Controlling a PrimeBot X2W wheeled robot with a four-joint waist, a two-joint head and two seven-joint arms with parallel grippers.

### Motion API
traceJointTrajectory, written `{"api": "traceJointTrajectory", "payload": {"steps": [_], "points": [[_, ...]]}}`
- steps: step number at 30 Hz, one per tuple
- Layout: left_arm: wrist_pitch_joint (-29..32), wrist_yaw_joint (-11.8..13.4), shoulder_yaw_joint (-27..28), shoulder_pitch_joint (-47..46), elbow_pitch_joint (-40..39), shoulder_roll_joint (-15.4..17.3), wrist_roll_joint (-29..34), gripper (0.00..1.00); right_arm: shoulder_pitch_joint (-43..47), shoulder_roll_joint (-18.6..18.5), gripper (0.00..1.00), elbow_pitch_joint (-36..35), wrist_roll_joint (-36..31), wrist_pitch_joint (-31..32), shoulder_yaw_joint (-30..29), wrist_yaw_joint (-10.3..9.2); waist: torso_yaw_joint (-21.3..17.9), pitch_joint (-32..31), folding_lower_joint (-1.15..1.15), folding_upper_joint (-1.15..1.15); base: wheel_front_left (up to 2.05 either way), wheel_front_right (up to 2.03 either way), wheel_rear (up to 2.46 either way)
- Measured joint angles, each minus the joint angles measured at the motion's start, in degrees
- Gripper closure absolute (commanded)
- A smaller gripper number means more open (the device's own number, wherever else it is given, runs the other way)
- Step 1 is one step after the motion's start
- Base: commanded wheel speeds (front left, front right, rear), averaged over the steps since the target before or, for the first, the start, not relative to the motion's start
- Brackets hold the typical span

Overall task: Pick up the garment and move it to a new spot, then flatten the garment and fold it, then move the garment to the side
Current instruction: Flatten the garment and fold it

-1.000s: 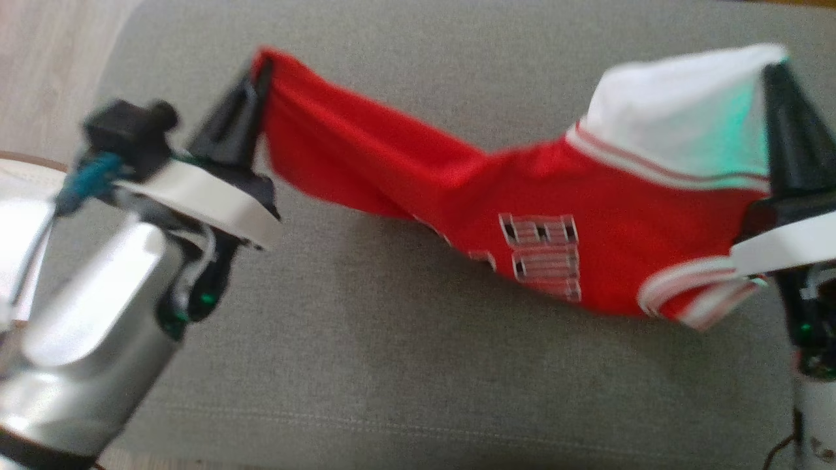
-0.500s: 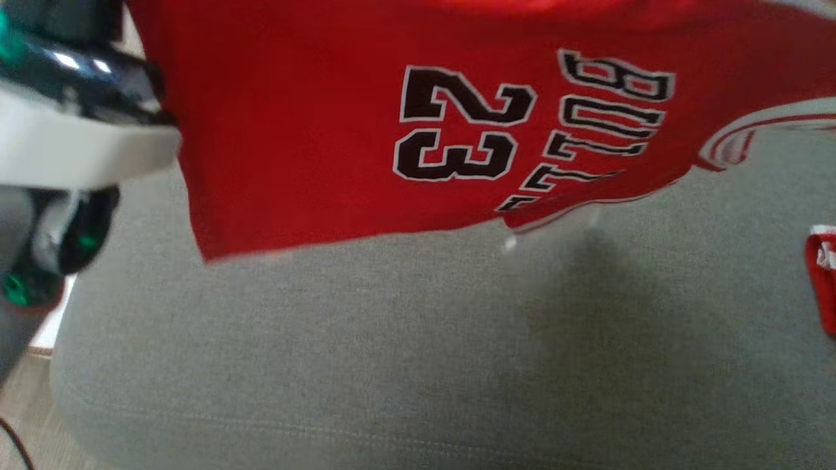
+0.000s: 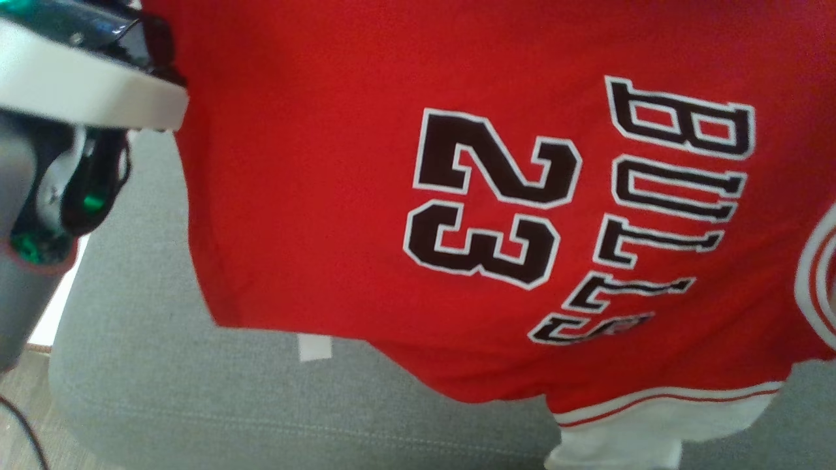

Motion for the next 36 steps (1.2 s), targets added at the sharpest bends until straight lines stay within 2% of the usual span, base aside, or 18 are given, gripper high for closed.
{"api": "traceJointTrajectory", "payload": {"steps": [5,9,10,15,22,25,29,36], "points": [[-0.9,-3.8,-1.6,-2.2,9.7,-5.1,-3.1,1.0,-6.3,0.3,1.0,13.4,1.7,-1.5,5.6,0.0,-0.2,2.8,0.0,0.0,0.0,0.0,0.0],[-4.8,-7.5,-1.9,-7.9,23.8,-10.5,-3.4,1.0,-15.4,2.3,1.0,26.1,1.7,-6.3,10.2,0.0,-0.6,4.9,0.0,0.0,0.0,0.0,0.0],[-6.8,-9.3,-1.5,-11.1,31.6,-12.9,-3.4,1.0,-20.3,3.3,1.0,32.9,1.5,-9.2,12.5,0.0,-1.1,5.4,0.0,0.0,0.0,0.0,0.0],[-8.7,-13.3,1.9,-17.6,47.5,-18.3,-3.9,1.0,-30.7,6.7,1.0,48.6,1.5,-16.2,16.8,0.0,-2.7,6.2,0.0,0.0,0.0,0.0,0.0],[-9.0,-18.4,6.5,-17.2,62.8,-24.2,-3.7,1.0,-33.3,14.4,1.0,68.6,1.7,-22.6,22.8,0.0,-5.1,9.4,0.0,0.0,0.0,0.0,0.0],[-9.0,-19.7,7.9,-14.3,67.5,-26.5,-2.6,1.0,-30.8,16.1,1.0,74.2,2.8,-25.4,25.6,0.0,-5.8,11.3,0.0,0.0,0.0,0.0,0.0],[-9.0,-21.0,9.3,-9.9,73.6,-29.5,-2.6,1.0,-26.4,16.5,1.0,79.7,5.3,-28.8,27.7,0.0,-6.2,13.8,0.01,0.0,0.0,0.0,0.0],[-9.0,-22.2,9.9,-6.7,76.6,-31.7,-0.4,1.0,-20.5,15.9,1.0,80.5,8.6,-32.9,29.6,0.0,-4.9,16.0,0.01,0.0,0.0,0.0,0.0]]}}
